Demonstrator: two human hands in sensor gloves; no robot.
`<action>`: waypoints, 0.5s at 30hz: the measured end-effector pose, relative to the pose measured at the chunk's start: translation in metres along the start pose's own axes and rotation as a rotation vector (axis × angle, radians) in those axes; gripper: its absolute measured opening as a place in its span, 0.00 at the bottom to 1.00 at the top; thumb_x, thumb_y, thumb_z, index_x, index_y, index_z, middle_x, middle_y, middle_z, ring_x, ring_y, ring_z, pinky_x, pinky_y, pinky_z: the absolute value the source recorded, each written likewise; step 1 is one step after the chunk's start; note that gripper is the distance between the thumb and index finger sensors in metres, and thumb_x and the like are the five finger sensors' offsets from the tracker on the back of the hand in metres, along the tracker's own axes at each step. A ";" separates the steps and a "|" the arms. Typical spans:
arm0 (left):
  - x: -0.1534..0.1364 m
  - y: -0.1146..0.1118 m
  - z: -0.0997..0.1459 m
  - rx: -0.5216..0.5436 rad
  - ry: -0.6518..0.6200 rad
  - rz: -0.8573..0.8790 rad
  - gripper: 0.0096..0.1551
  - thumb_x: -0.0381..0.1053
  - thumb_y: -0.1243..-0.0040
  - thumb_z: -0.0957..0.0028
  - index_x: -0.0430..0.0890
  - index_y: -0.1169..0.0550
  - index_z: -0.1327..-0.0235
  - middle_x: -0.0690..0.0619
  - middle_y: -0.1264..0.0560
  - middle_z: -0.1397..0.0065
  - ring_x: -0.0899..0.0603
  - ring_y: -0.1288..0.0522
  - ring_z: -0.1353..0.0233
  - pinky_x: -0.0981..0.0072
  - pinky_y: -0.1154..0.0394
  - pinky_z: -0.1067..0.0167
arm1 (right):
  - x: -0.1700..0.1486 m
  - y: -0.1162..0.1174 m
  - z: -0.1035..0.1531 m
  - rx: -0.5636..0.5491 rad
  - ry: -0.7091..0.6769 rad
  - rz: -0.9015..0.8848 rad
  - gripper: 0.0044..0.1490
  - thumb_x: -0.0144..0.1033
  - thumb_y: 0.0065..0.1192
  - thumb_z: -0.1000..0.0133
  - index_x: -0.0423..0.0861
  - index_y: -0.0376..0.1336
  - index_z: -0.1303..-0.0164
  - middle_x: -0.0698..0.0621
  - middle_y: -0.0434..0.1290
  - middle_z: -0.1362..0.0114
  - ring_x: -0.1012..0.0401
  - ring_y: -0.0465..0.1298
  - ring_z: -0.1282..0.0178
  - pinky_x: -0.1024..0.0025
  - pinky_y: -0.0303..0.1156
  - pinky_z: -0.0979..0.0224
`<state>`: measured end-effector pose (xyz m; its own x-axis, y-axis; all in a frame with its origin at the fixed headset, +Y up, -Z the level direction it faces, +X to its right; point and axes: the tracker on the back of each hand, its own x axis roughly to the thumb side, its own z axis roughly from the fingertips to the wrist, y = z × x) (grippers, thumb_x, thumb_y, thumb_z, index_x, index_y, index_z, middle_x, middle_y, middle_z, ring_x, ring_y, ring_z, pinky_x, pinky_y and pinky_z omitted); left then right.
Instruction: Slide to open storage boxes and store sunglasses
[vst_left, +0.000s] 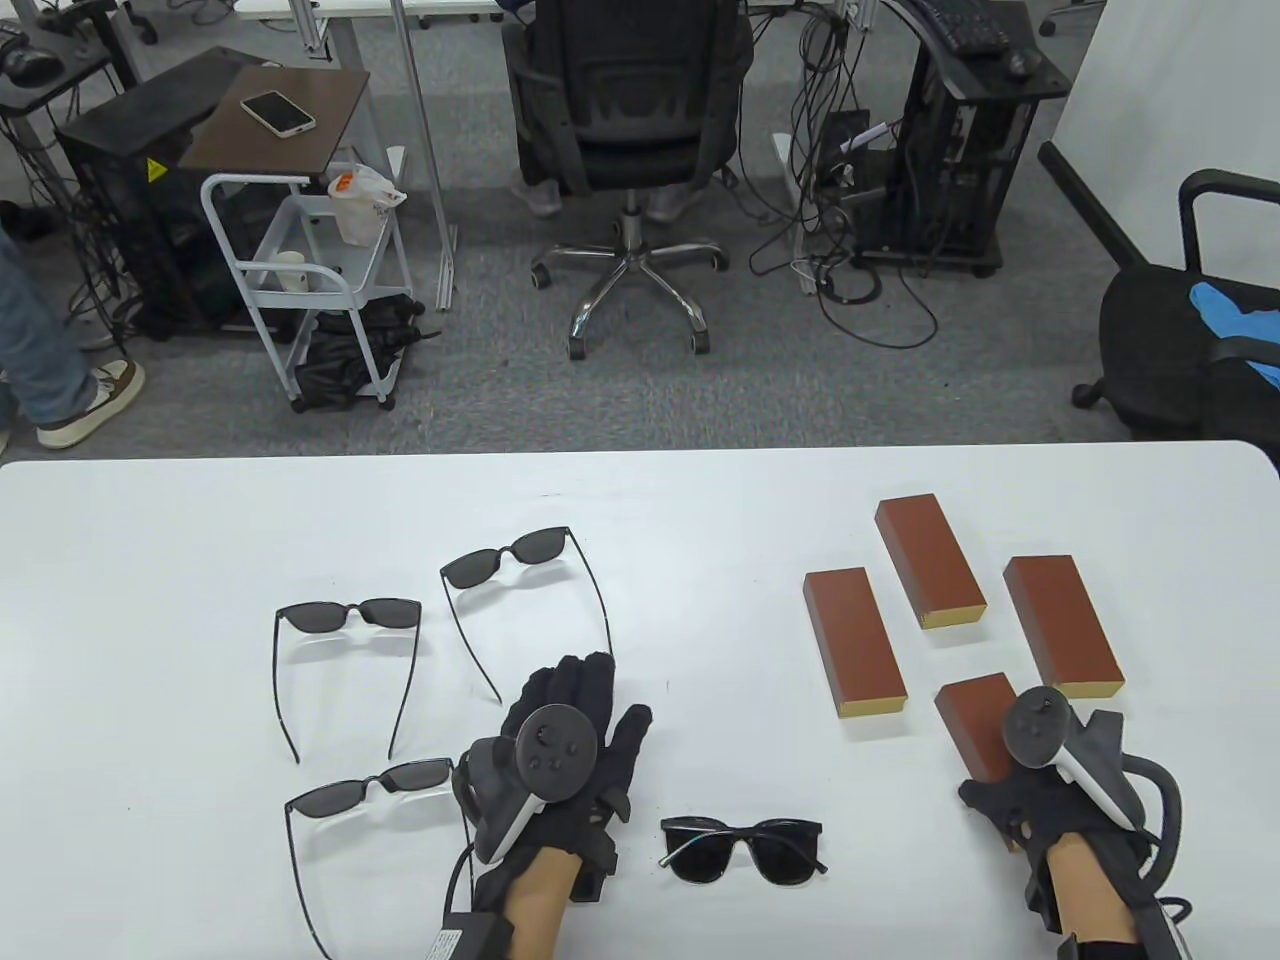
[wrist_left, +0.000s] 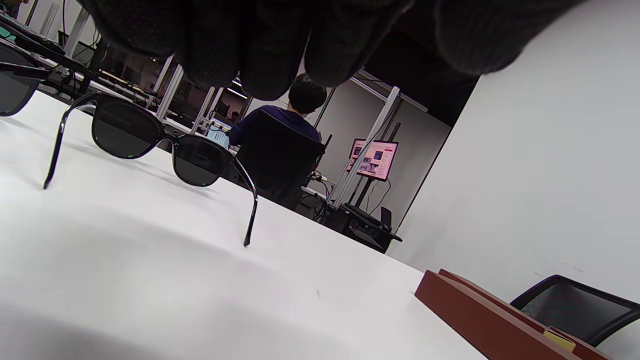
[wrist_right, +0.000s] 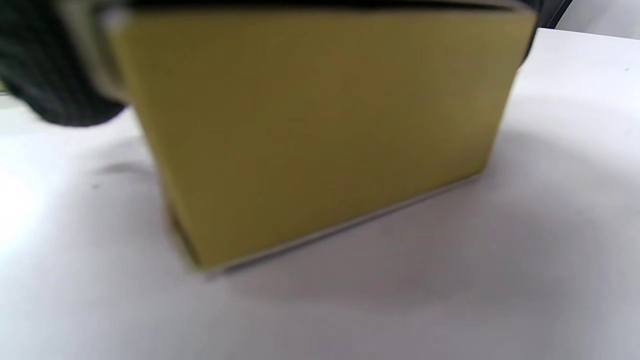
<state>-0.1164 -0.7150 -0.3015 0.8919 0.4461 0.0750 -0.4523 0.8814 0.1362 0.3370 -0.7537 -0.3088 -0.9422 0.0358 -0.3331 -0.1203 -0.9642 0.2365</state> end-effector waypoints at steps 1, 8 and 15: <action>0.000 0.000 0.000 0.003 0.002 -0.001 0.42 0.72 0.46 0.54 0.55 0.28 0.26 0.48 0.29 0.21 0.34 0.32 0.23 0.35 0.34 0.31 | 0.000 0.000 0.000 -0.006 -0.001 -0.009 0.61 0.65 0.71 0.66 0.52 0.46 0.30 0.40 0.62 0.25 0.45 0.72 0.33 0.49 0.70 0.31; 0.002 0.000 0.000 -0.007 0.005 -0.012 0.43 0.73 0.46 0.54 0.55 0.29 0.26 0.48 0.30 0.21 0.34 0.32 0.23 0.36 0.33 0.32 | 0.002 -0.009 0.005 -0.038 -0.029 -0.026 0.59 0.60 0.74 0.66 0.50 0.49 0.30 0.39 0.62 0.26 0.44 0.73 0.35 0.48 0.72 0.33; 0.005 0.001 0.001 0.001 -0.013 -0.013 0.48 0.78 0.44 0.57 0.57 0.31 0.24 0.48 0.33 0.19 0.34 0.35 0.21 0.37 0.34 0.31 | 0.007 -0.041 0.017 -0.132 -0.041 -0.151 0.58 0.57 0.76 0.65 0.51 0.50 0.30 0.39 0.60 0.25 0.43 0.70 0.34 0.45 0.68 0.31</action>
<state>-0.1121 -0.7115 -0.2998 0.8976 0.4325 0.0856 -0.4406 0.8869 0.1387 0.3302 -0.7098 -0.3053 -0.9290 0.1902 -0.3175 -0.2212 -0.9731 0.0641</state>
